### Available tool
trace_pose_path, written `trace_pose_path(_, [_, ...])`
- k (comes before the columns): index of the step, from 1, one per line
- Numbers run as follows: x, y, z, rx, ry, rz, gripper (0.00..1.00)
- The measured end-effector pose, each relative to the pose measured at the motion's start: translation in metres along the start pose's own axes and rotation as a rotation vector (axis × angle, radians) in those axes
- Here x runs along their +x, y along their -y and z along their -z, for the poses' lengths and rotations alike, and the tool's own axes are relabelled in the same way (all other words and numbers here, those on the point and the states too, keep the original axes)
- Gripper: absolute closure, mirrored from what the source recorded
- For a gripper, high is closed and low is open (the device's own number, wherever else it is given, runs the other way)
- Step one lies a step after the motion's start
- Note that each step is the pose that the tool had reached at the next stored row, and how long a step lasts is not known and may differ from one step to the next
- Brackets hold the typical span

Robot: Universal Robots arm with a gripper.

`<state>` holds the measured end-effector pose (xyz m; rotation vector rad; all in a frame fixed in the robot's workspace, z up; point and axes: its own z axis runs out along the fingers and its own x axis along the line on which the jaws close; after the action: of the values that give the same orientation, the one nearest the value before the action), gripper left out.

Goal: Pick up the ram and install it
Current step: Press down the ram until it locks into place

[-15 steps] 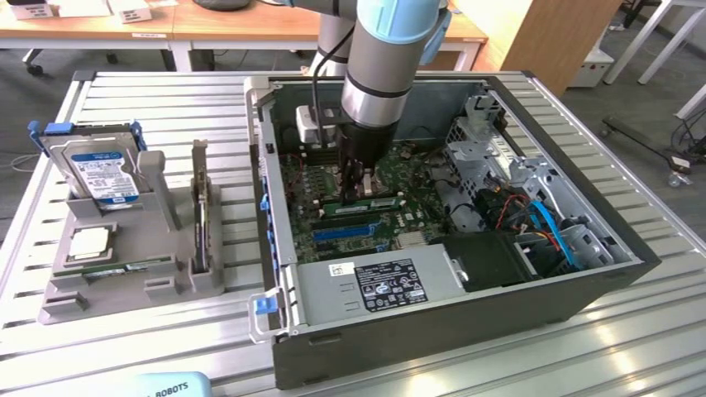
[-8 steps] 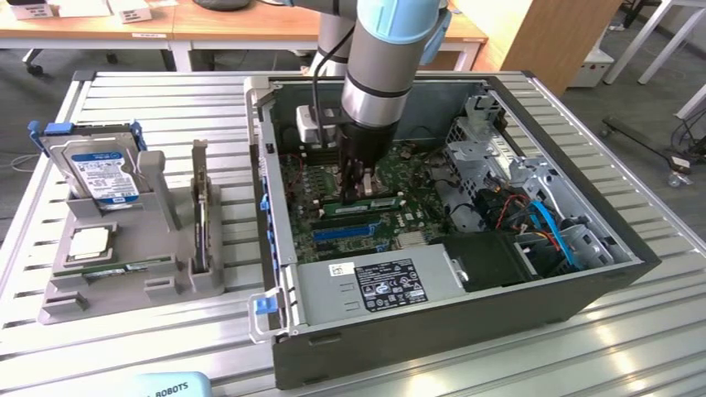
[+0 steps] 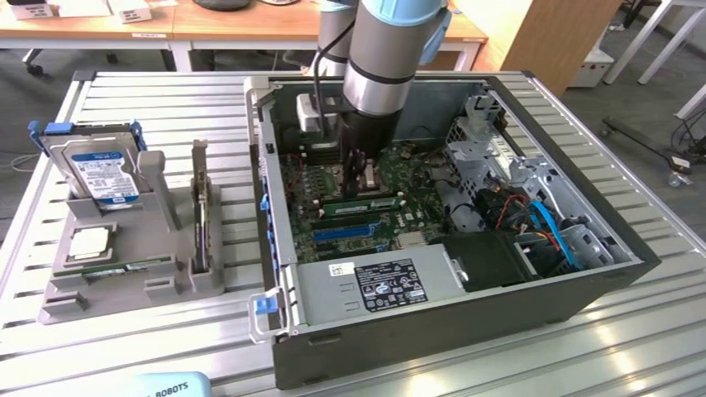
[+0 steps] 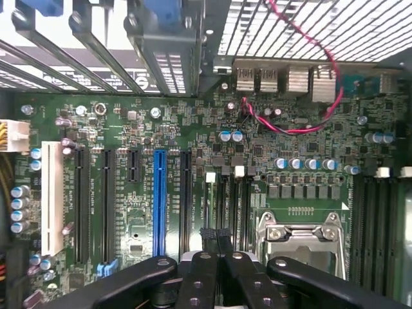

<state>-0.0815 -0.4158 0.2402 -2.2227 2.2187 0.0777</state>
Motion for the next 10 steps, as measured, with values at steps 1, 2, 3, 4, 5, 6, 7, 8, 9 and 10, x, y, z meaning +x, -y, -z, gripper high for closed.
trace_pose_path(1, [0.0,-0.0001,0.0022,0.0,0.0,0.0,0.9])
trace_pose_path(2, [0.0,-0.0002,0.0045,0.0,0.0,0.0,0.9])
trace_pose_path(3, [0.0,-0.0003,0.0068,0.0,0.0001,0.0,0.9])
trace_pose_path(4, [0.0,-0.0003,0.0091,-0.0001,-0.0001,0.0,0.9])
trace_pose_path(5, [0.0,-0.0004,0.0113,-0.0001,-0.0001,0.0,0.9])
trace_pose_path(6, [0.0,-0.0005,0.0134,0.0,0.0,0.0,0.9])
trace_pose_path(7, [-0.001,-0.0005,0.0153,0.0,0.0,0.0,0.9])
trace_pose_path(8, [-0.001,-0.0006,0.0173,-0.0001,-0.0001,0.0,0.9])
trace_pose_path(9, [-0.001,-0.0007,0.019,-0.0001,0.0,0.0,0.9])
trace_pose_path(10, [-0.001,-0.0007,0.0205,0.0,0.0,0.0,0.9])
